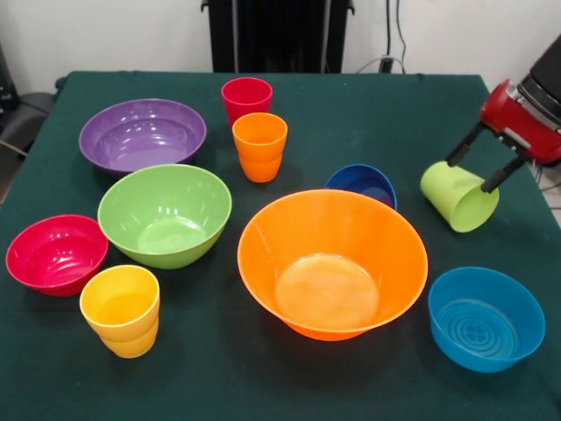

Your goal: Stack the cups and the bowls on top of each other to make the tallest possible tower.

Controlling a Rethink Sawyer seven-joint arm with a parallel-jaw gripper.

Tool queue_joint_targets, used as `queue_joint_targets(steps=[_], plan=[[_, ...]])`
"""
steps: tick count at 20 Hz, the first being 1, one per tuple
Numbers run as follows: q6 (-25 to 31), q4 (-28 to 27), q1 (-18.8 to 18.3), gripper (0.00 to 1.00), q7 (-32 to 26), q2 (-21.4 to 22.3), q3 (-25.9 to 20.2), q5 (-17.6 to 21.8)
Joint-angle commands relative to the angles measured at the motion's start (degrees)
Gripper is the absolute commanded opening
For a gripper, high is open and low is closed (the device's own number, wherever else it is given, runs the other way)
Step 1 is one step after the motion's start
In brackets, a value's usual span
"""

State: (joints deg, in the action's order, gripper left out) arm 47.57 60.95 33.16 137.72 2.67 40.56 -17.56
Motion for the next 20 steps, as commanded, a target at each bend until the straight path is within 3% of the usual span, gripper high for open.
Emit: queue_joint_targets(steps=[1,6,11,16,20], plan=[[10.37,-9.16,0.03,1.00,12.13,-5.88,2.13,1.75],[12.46,-10.21,-1.29,1.00,11.62,-5.73,-1.88,-1.79],[10.10,-11.51,-1.41,1.00,13.51,-6.61,-3.17,-3.94],[13.63,-12.94,-1.18,1.00,13.85,-7.61,-1.75,-4.15],[14.00,-15.30,-0.95,1.00,15.19,-10.25,1.92,-2.92]])
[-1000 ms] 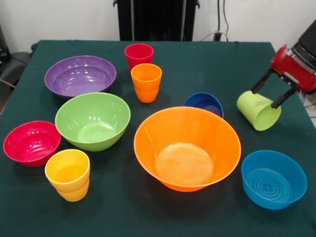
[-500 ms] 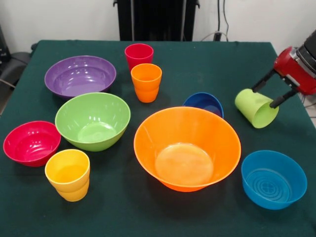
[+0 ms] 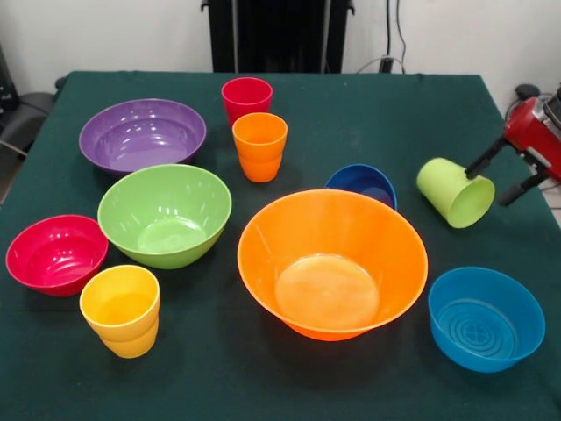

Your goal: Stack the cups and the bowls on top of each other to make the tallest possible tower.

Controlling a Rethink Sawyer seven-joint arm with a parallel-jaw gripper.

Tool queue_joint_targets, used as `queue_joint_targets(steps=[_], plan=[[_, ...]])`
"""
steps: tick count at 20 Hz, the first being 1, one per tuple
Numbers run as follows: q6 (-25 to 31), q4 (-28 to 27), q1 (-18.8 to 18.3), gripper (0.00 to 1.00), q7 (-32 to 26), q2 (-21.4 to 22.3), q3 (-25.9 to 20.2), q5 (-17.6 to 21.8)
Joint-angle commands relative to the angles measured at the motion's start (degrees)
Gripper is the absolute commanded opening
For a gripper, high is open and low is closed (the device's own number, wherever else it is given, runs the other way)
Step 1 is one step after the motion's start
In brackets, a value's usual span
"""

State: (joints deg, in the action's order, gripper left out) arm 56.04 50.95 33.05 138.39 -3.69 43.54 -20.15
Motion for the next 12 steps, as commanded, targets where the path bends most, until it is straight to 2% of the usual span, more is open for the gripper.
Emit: queue_joint_targets(steps=[1,6,12], plan=[[5.91,-6.03,-0.58,1.00,15.12,-4.78,0.43,0.27],[9.36,-6.66,0.17,1.00,14.67,-5.61,2.84,0.73],[9.96,-5.89,1.47,1.00,13.74,-6.58,5.97,2.17]])
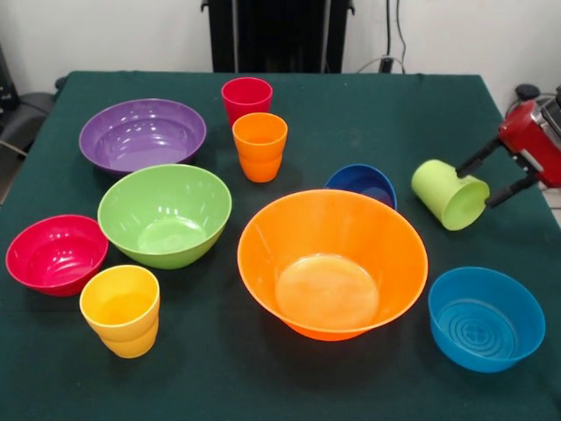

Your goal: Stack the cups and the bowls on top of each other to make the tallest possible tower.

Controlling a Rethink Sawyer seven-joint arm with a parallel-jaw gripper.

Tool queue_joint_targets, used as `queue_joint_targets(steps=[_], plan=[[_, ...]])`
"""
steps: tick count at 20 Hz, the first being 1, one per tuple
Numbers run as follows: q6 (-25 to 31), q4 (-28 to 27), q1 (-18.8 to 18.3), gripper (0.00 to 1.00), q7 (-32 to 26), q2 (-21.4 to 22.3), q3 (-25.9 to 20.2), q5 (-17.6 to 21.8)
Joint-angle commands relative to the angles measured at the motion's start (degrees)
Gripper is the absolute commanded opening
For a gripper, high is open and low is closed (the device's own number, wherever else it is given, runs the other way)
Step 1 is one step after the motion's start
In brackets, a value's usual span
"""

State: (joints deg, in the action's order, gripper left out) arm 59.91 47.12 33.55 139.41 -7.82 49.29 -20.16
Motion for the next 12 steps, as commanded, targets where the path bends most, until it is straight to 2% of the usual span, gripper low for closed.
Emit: queue_joint_targets(steps=[1,3,8,12], plan=[[6.68,-2.27,1.07,1.00,12.14,-2.52,0.56,2.27],[9.49,-4.30,0.80,1.00,11.60,-3.02,1.37,1.62],[9.18,-4.84,0.80,1.00,11.87,-3.72,1.49,0.39],[10.72,-4.36,1.45,1.00,11.60,-4.18,2.48,0.84]])
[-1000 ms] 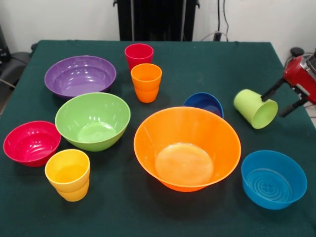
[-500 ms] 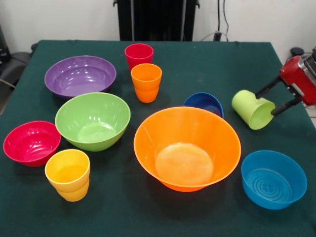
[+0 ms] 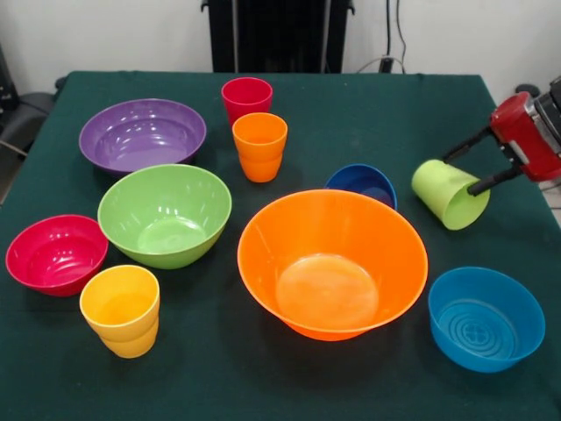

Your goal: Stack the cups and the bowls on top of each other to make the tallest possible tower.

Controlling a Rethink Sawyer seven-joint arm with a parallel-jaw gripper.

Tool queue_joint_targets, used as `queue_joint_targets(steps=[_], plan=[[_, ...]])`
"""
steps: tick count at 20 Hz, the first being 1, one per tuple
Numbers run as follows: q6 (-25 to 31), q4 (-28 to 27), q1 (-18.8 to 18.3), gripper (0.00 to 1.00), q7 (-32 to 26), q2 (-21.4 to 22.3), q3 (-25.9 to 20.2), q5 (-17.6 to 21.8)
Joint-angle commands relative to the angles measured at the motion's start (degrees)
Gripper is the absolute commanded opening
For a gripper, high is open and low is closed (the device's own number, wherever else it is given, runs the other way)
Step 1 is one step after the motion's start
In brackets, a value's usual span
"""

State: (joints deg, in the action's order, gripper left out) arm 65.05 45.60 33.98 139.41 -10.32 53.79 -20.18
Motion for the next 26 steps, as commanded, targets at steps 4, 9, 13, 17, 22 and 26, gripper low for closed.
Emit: queue_joint_targets(steps=[4,9,13,17,22,26], plan=[[4.56,-1.18,1.47,1.00,11.09,-1.50,-2.92,0.60],[2.75,0.68,1.58,1.00,10.86,-0.77,-5.99,-1.18],[1.19,2.21,2.38,1.00,10.89,-0.61,-6.42,-0.93],[0.60,3.75,2.79,1.00,9.75,-0.13,-5.93,0.28],[0.17,5.53,3.37,1.00,8.24,0.61,-4.64,2.22],[-4.24,8.94,4.21,1.00,7.17,1.10,-4.73,3.92]])
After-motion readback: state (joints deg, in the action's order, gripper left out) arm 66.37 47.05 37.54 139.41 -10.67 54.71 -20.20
